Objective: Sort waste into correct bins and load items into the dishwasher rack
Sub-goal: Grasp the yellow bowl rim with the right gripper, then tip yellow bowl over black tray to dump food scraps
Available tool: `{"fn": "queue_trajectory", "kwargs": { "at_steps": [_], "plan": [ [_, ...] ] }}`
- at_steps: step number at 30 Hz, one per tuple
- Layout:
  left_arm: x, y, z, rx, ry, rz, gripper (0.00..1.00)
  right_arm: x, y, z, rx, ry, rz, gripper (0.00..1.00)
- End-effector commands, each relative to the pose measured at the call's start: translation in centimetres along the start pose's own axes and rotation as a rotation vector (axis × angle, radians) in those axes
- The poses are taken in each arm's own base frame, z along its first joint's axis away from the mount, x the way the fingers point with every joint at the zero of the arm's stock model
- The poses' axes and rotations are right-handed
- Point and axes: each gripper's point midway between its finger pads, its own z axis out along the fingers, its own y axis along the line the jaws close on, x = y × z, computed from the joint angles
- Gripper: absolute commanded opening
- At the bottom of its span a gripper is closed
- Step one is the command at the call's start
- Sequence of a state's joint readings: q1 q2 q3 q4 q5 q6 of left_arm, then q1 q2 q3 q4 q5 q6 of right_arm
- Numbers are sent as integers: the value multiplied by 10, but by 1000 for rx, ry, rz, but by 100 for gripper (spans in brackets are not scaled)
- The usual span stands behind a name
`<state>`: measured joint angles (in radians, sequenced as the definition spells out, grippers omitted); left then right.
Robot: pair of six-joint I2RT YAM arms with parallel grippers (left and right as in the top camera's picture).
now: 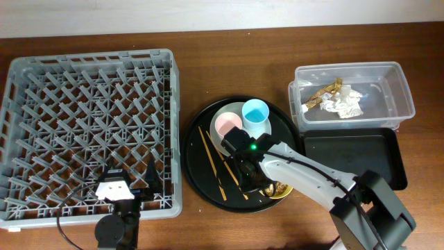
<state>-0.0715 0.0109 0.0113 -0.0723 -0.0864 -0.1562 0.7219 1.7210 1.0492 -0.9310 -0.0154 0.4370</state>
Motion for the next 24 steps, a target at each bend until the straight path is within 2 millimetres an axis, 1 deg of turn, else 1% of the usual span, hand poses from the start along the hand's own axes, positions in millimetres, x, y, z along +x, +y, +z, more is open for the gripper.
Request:
{"fn": "queue_trajectory", "kwargs": {
  "at_steps": [1, 3, 5, 7, 8, 10, 11, 13, 14, 15, 17, 18, 20, 22, 23, 24],
  "plan": [
    [1, 1, 0, -5, 1, 16, 99, -2, 2, -1, -3, -8, 1, 4],
    [1, 1, 0, -5, 1, 16, 100, -8, 5, -11, -14, -31, 1, 4],
    [1, 1, 0, -5, 1, 16, 99, -18, 6, -37, -16, -80, 1, 4],
    [1, 1, 0, -5, 1, 16, 99, -23, -3, -63, 32, -121, 5, 4],
    [1, 1, 0, -5, 1, 16, 99, -27, -8, -80, 34, -146, 22, 4],
    [1, 1, 0, -5, 1, 16, 99, -33, -23, -100, 20, -181, 77, 4],
    [1, 1, 0, -5, 1, 16, 99, -36, -40, -108, 14, -201, 134, 4],
    [1, 1, 0, -5, 1, 16, 99, -38, -71, -116, 1, -208, 219, 4],
    [1, 1, 0, -5, 1, 16, 99, -40, -87, -119, -40, -207, 244, 4],
    [1, 1, 0, -5, 1, 16, 99, -42, -98, -121, -79, -206, 264, 4],
    [1, 1, 0, -5, 1, 16, 99, -46, -131, -123, -181, -216, 335, 4],
    [1, 1, 0, -5, 1, 16, 99, -46, -144, -124, -213, -228, 366, 4],
    [1, 1, 0, -5, 1, 16, 99, -49, -174, -132, -340, -290, 433, 4],
    [1, 1, 0, -5, 1, 16, 99, -51, -193, -140, -440, -357, 469, 4],
    [1, 1, 0, -5, 1, 16, 99, -51, -204, -142, -497, -396, 495, 4],
    [1, 1, 0, -5, 1, 16, 99, -49, -210, -140, -526, -413, 515, 4]
  ]
}}
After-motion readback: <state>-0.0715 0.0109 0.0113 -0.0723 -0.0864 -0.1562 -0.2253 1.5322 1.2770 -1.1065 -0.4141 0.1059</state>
